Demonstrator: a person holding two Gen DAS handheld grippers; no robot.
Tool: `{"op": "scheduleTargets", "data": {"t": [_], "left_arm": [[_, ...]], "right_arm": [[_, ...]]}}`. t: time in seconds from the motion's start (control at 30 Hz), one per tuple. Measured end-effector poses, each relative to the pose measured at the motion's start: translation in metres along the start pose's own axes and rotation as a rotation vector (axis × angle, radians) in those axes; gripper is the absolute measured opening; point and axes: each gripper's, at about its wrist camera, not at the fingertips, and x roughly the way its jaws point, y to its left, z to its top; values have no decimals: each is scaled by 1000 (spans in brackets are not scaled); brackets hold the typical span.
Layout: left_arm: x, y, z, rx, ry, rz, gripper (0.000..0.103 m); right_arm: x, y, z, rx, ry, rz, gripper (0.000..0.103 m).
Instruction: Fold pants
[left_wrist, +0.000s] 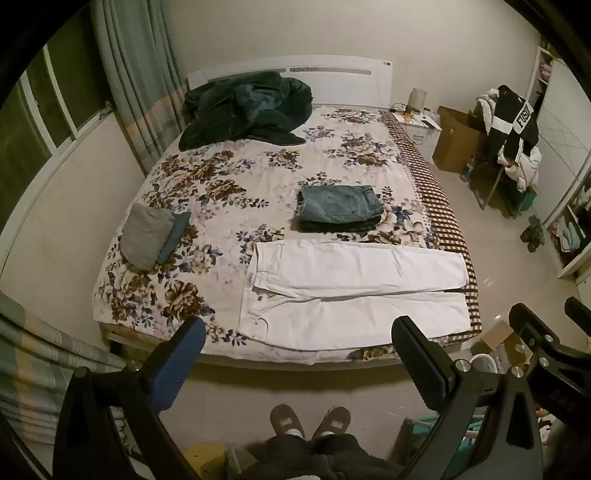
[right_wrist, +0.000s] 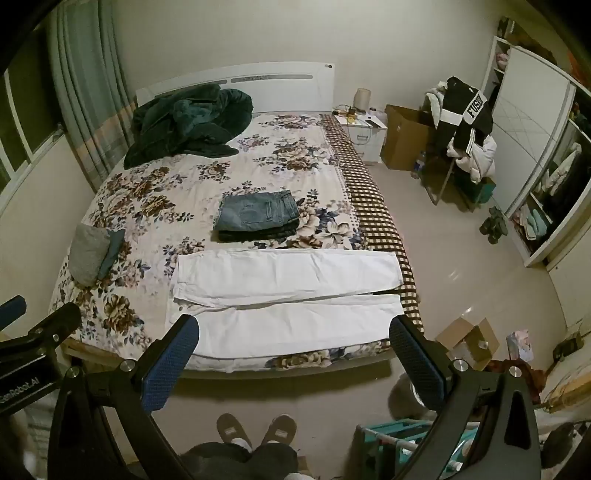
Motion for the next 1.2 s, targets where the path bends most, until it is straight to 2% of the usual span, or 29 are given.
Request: {"op": "scheduleTargets", "data": {"t": [1.2], "left_arm": [[0, 0, 0, -1, 5, -5, 103]], "right_arm": [[-1, 1, 0, -1, 12, 1, 103]]}}
